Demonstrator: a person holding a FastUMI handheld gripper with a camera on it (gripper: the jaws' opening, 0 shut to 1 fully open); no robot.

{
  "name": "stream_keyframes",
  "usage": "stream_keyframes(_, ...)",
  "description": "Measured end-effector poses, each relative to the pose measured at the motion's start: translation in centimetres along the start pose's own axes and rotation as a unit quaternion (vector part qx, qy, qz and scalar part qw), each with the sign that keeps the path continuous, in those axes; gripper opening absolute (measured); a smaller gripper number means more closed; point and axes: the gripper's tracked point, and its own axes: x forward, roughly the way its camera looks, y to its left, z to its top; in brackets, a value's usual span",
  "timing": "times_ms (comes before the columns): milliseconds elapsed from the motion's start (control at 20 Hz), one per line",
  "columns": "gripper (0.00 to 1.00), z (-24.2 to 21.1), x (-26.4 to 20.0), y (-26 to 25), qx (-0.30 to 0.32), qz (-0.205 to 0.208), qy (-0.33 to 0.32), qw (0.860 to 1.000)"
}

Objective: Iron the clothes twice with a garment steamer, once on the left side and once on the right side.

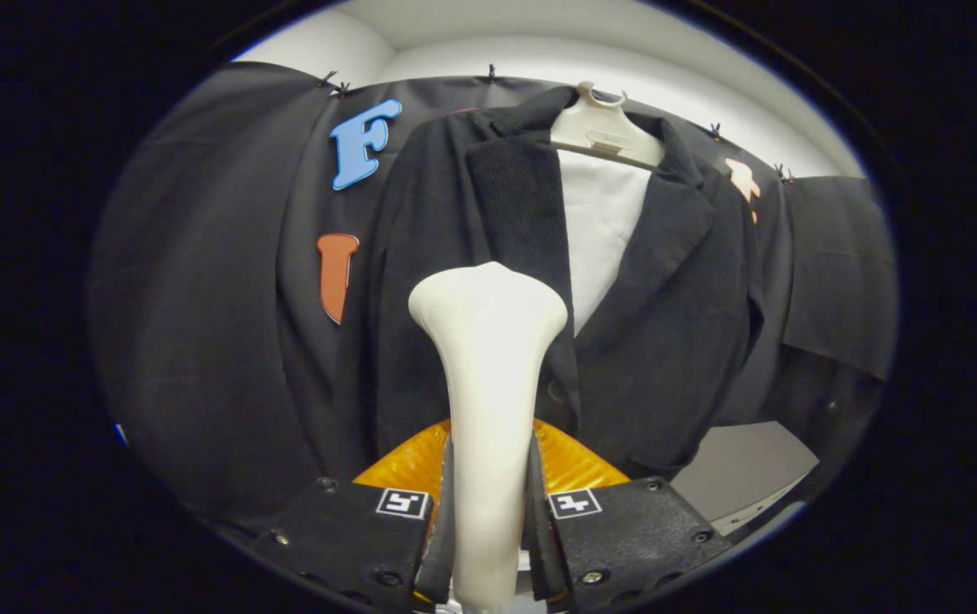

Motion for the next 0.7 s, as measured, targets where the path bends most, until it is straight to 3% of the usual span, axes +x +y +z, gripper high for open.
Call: stream_keyframes(700,0.38,-11.4,-0.1,0.4,0.002,0.030,0.088,0.996)
